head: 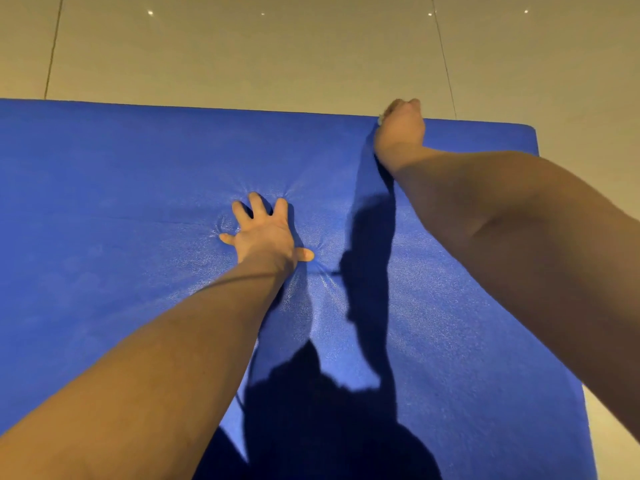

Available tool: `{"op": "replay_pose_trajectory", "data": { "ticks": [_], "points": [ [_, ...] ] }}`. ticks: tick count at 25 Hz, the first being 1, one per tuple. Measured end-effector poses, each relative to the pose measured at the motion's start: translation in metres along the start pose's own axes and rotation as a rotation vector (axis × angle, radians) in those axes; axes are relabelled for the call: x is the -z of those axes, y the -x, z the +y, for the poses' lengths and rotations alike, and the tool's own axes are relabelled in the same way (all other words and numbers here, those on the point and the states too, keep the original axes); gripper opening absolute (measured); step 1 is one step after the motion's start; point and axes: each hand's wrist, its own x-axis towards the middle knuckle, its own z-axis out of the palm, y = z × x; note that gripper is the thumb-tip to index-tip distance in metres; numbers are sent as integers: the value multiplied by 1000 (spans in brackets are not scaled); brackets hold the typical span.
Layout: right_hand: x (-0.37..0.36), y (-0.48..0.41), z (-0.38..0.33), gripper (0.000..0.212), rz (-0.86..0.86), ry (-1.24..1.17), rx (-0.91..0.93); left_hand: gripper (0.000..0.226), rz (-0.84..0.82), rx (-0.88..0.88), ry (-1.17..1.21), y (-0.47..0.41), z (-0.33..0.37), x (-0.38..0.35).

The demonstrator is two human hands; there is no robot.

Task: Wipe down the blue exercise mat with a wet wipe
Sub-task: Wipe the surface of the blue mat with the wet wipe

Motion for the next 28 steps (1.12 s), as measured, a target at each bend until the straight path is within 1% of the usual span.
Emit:
{"op": "replay_pose_trajectory", "data": {
  "ticks": [2, 3, 4, 5, 6, 7, 8, 10, 11, 12, 13, 15, 17, 19, 21, 23, 25, 26, 28],
  "points": [
    [-9, 31, -38, 21, -43, -22, 181, 111, -7, 0, -3, 1, -1, 2],
    [-17, 44, -54, 18, -76, -19, 300, 111, -12, 1, -2, 1, 0, 3],
    [-23, 54, -63, 19, -111, -7, 389, 112, -18, 4, -2, 1, 0, 4],
    [-25, 57, -65, 17, -106, 7, 439, 112, -24, 7, -5, 2, 0, 5],
    [-23, 54, -59, 12, -73, -77, 407, 112, -26, 9, -11, 3, 0, 5],
    [-19, 47, -47, 7, -37, -175, 328, 111, -22, 7, -16, 3, -1, 5],
    [-12, 39, -32, 7, -26, -219, 195, 111, -19, 3, -16, 4, -1, 4],
    [0, 20, -5, 8, -11, -239, 85, 110, -12, -4, -6, 3, -1, 3],
    [6, 16, 7, 14, -23, -250, 50, 110, -15, -3, -4, 3, -1, 3],
    [9, 16, 12, 21, -45, -234, 72, 110, -23, 1, -5, 3, -1, 4],
    [10, 22, 13, 24, -69, -150, 138, 111, -32, 6, -9, 3, -1, 5],
    [5, 43, 13, 17, -79, -19, 242, 112, -46, 12, -21, 5, 1, 7],
    [0, 70, 12, 16, -115, -23, 321, 112, -43, 19, -19, 6, 2, 9],
    [-1, 99, 12, 17, -203, -72, 382, 111, -40, 34, -3, 8, 2, 10],
    [4, 134, 18, 12, -293, -238, 349, 109, -40, 36, 6, 10, 2, 9],
    [8, 179, 30, 15, -342, -517, 194, 106, -41, 30, 44, 14, 1, 4],
    [8, 222, 44, 19, -367, -706, 108, 100, -25, 10, 49, 24, -5, -2],
    [10, 239, 49, 20, -379, -789, 69, 93, -1, 0, 16, 30, -7, -4],
    [13, 265, 55, 22, -412, -904, -22, 71, 63, -39, -95, 50, -14, -6]
  ]
}}
